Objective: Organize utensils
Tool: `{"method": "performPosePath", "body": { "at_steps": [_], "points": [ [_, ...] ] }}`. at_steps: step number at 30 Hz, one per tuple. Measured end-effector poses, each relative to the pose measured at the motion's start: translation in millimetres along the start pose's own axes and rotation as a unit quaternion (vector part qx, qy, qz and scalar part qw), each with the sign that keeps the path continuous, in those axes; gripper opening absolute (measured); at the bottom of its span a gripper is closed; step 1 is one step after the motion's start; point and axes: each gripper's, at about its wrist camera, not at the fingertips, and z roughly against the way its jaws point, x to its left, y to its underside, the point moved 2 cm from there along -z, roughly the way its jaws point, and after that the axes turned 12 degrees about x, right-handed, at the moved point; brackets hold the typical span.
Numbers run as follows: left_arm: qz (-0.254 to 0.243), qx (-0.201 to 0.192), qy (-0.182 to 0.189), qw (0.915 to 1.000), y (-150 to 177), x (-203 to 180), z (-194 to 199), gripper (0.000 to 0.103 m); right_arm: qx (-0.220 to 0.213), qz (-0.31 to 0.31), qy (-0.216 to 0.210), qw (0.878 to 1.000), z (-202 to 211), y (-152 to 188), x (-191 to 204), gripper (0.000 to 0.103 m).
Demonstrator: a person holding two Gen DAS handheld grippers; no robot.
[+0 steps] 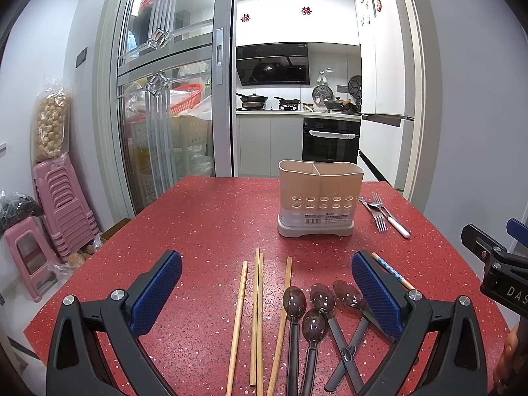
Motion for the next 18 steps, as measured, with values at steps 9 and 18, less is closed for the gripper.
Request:
{"method": "performPosePath", "body": {
  "at_steps": [9, 18],
  "points": [
    [0.001, 0.001, 0.000, 1.0000, -0.2, 0.0, -0.2, 0.103, 0.000, 0.001, -0.001, 1.000, 0.8, 0.7, 0.7, 0.103],
    [0.001, 0.001, 0.000, 1.0000, -0.5, -0.9, -0.4, 0.103, 0.000, 0.001, -0.002, 1.000, 1.4, 0.0, 1.9, 0.103]
  ]
}}
